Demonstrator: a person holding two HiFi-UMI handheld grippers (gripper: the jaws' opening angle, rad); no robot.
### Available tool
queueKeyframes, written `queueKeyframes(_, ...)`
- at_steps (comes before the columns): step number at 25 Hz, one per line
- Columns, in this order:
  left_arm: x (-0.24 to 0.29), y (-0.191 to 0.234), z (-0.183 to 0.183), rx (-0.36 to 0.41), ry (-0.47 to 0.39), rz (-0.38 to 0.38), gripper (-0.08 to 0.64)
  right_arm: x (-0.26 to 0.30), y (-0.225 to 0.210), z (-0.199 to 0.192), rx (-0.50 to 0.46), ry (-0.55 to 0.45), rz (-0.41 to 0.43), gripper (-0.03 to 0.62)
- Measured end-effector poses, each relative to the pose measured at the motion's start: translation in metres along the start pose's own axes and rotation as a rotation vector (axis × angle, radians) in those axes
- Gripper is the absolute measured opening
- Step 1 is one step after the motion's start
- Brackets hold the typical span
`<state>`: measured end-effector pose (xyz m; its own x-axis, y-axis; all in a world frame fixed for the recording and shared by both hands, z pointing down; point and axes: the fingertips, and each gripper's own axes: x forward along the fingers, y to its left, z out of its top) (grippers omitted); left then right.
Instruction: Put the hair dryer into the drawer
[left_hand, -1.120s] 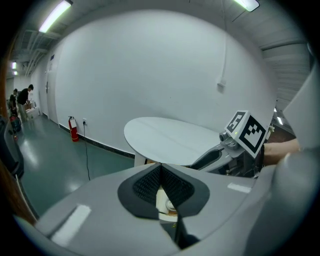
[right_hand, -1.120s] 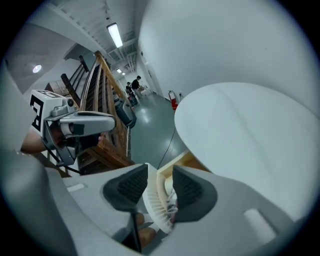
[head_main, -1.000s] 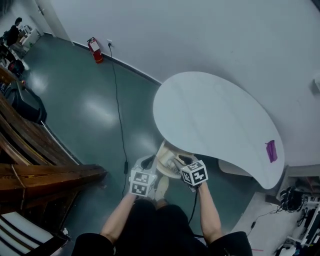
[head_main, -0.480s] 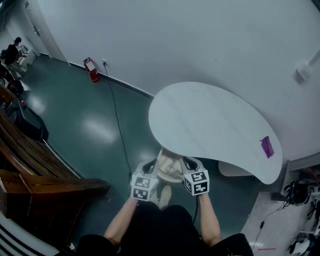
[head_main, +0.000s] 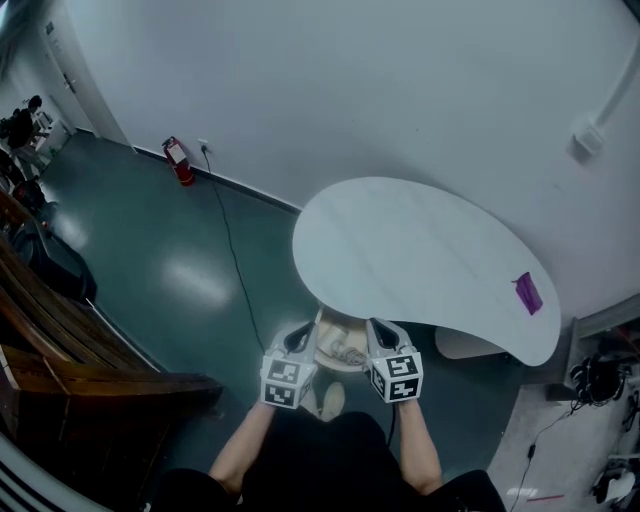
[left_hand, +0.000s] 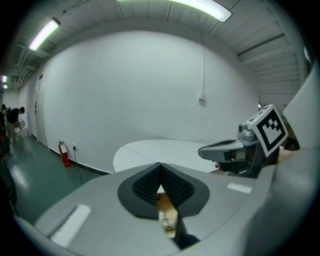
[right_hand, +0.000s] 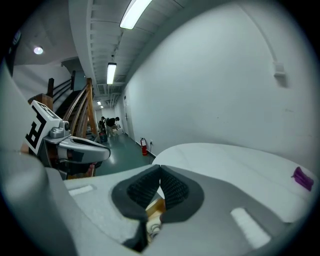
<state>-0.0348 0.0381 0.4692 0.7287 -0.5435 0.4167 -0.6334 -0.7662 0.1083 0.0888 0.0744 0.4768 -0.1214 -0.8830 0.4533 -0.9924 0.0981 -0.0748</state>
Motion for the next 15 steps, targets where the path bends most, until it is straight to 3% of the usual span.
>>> queueKeyframes(8, -0.008, -0.004, 0.018, 0.018, -0.044, -0.012, 0.006, -0.021, -0.003, 0.012, 0.009, -0.079, -0.077, 0.003)
queueKeyframes(15, -0.019, -0.005, 0.027, 0.04, -0.077, -0.008, 0.006, -0.031, 0.007, 0.013, 0.037, -0.103, -0.064, 0.003)
